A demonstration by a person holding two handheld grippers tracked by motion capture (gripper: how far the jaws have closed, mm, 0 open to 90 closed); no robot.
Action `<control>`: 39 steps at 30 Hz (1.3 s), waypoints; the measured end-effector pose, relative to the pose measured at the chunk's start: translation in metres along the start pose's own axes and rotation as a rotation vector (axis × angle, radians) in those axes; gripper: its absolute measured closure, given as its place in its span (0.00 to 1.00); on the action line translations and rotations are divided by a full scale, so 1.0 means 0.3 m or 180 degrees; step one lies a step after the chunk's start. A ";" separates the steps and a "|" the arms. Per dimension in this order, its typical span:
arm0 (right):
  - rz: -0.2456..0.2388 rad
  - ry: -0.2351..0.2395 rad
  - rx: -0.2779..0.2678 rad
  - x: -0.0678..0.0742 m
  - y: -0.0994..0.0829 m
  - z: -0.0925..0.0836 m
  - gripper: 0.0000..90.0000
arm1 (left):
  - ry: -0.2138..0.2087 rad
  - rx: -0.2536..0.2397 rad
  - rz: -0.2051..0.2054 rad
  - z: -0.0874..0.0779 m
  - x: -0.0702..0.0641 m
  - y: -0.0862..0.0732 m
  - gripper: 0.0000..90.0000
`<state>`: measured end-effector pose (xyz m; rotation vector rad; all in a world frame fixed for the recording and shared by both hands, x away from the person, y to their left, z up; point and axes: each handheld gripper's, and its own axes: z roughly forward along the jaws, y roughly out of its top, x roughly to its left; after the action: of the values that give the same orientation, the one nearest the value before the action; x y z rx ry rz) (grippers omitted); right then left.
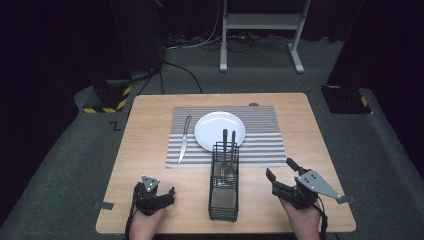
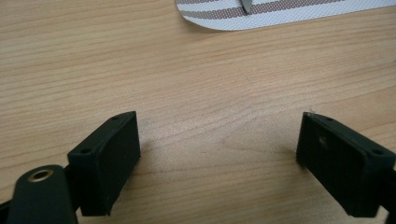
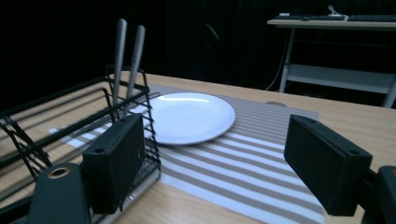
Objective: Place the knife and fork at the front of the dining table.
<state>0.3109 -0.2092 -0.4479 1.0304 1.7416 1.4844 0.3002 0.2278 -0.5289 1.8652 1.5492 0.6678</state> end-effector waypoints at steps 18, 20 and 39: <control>0.0055 0.0206 -0.0179 0.132 0.124 0.297 0.53 | -0.0089 0.0007 0.0087 -0.001 -0.006 -0.002 0.14; 0.0061 0.0217 -0.0187 0.139 0.130 0.314 0.55 | -0.0094 0.0007 0.0090 -0.001 -0.006 -0.002 0.14; 0.0187 0.0437 -0.0133 0.160 0.127 0.390 0.95 | -0.0113 0.0005 0.0093 -0.003 -0.004 -0.003 0.15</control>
<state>0.3925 -0.1071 -0.4294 0.9862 1.7796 1.6558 0.2988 0.2269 -0.5291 1.8942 1.5033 0.6433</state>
